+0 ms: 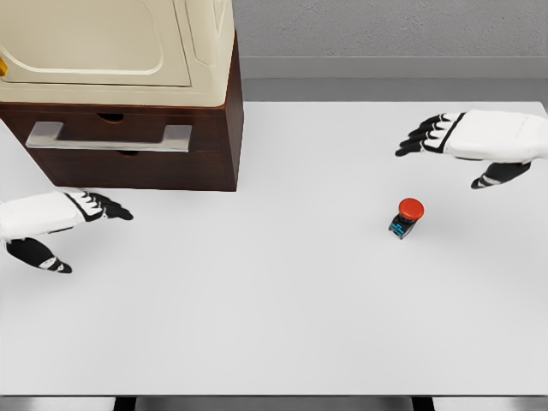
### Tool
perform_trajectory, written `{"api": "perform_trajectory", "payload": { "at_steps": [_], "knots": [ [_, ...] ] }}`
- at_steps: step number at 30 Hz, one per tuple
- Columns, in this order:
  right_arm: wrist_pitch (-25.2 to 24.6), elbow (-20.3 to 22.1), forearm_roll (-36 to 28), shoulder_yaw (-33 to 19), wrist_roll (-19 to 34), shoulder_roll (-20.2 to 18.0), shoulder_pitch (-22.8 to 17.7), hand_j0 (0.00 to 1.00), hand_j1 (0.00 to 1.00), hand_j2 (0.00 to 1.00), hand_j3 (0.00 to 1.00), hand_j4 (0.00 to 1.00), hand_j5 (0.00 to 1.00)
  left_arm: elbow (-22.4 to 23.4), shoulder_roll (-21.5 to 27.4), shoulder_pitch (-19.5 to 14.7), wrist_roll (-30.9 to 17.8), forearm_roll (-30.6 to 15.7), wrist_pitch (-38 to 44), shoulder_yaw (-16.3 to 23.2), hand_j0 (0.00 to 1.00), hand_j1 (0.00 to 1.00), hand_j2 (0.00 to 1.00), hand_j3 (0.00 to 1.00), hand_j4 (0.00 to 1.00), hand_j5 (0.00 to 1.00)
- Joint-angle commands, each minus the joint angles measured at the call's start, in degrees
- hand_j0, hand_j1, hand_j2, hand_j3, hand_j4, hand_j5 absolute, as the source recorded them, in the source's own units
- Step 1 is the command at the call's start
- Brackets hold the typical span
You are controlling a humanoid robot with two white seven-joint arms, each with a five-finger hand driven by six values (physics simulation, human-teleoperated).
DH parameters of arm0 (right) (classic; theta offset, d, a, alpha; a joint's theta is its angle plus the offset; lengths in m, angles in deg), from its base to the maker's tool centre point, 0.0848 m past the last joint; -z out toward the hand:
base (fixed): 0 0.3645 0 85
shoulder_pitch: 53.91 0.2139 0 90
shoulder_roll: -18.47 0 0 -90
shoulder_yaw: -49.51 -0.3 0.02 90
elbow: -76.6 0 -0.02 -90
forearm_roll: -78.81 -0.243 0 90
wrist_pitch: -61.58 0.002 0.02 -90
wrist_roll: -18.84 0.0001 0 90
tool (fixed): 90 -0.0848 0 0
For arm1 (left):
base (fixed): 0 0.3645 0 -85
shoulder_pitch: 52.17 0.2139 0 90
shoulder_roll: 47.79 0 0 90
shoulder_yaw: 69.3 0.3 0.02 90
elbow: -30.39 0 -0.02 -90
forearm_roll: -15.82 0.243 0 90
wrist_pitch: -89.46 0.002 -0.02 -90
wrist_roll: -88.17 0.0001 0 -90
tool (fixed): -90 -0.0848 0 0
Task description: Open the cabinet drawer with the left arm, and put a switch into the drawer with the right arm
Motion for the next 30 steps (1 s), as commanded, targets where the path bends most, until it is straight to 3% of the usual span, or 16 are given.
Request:
{"api": "perform_trajectory", "payload": {
  "at_steps": [1, 5, 9, 12, 17, 21, 23, 25, 28, 30],
  "knots": [
    [-0.2, 0.5, -0.3, -0.1, 0.0, -0.2, 0.0, 1.00, 1.00, 1.00, 1.00, 1.00, 1.00, -4.6, 0.1, 0.0, -0.1, -0.3, 0.1, 1.2, 1.00, 1.00, 1.00, 1.00, 1.00, 1.00],
    [-0.2, 0.9, -0.5, 0.2, 0.0, -0.3, -0.4, 1.00, 1.00, 1.00, 1.00, 1.00, 1.00, -6.6, 0.8, -0.2, -0.1, -0.3, 0.1, 1.8, 1.00, 1.00, 1.00, 1.00, 1.00, 1.00],
    [-0.2, 0.1, 1.7, 1.3, 0.0, -0.7, -1.1, 1.00, 1.00, 1.00, 1.00, 1.00, 1.00, -7.0, 3.3, -4.0, 1.1, -1.2, 0.1, 2.1, 1.00, 1.00, 1.00, 1.00, 1.00, 1.00],
    [-0.2, 0.4, 2.2, 3.2, 0.0, -1.4, -2.4, 1.00, 1.00, 1.00, 1.00, 1.00, 1.00, -7.6, 6.2, -9.1, 1.4, -5.1, 0.1, 3.6, 1.00, 1.00, 1.00, 1.00, 1.00, 1.00],
    [-0.2, 0.3, 3.9, 4.1, 0.0, -0.8, -2.3, 1.00, 1.00, 1.00, 1.00, 1.00, 1.00, -7.6, 7.7, -9.9, 1.4, -9.2, 0.1, 3.6, 1.00, 1.00, 1.00, 1.00, 1.00, 1.00],
    [-0.2, 0.3, 6.5, 5.5, 0.0, 0.2, -2.2, 1.00, 1.00, 1.00, 1.00, 1.00, 1.00, -7.6, 8.7, -13.0, 1.5, -13.0, 0.1, 4.0, 1.00, 1.00, 1.00, 1.00, 1.00, 1.00],
    [-0.2, 0.4, 7.2, 5.8, 0.0, 0.7, -1.9, 1.00, 1.00, 1.00, 1.00, 1.00, 1.00, -7.0, 9.1, -17.4, 1.4, -15.0, 0.1, 7.8, 1.00, 1.00, 1.00, 1.00, 1.00, 1.00],
    [-0.2, 0.3, 8.1, 5.8, 0.0, 1.5, -1.8, 1.00, 1.00, 1.00, 1.00, 1.00, 1.00, -7.6, 9.8, -22.4, 1.4, -17.6, 0.1, 15.6, 1.00, 1.00, 1.00, 1.00, 1.00, 1.00],
    [-0.2, 0.3, 8.3, 5.8, 0.0, 1.8, -1.7, 1.00, 1.00, 1.00, 1.00, 1.00, 1.00, -8.8, 9.6, -26.4, 1.3, -15.7, 0.1, 15.9, 1.00, 1.00, 1.00, 1.00, 1.00, 1.00],
    [-0.2, 0.2, 9.1, 6.2, 0.0, 2.4, -1.7, 1.00, 1.00, 1.00, 1.00, 1.00, 1.00, -8.9, 9.5, -26.4, 1.3, -16.6, 0.1, 18.6, 1.00, 1.00, 1.00, 1.00, 1.00, 1.00]
  ]
}}
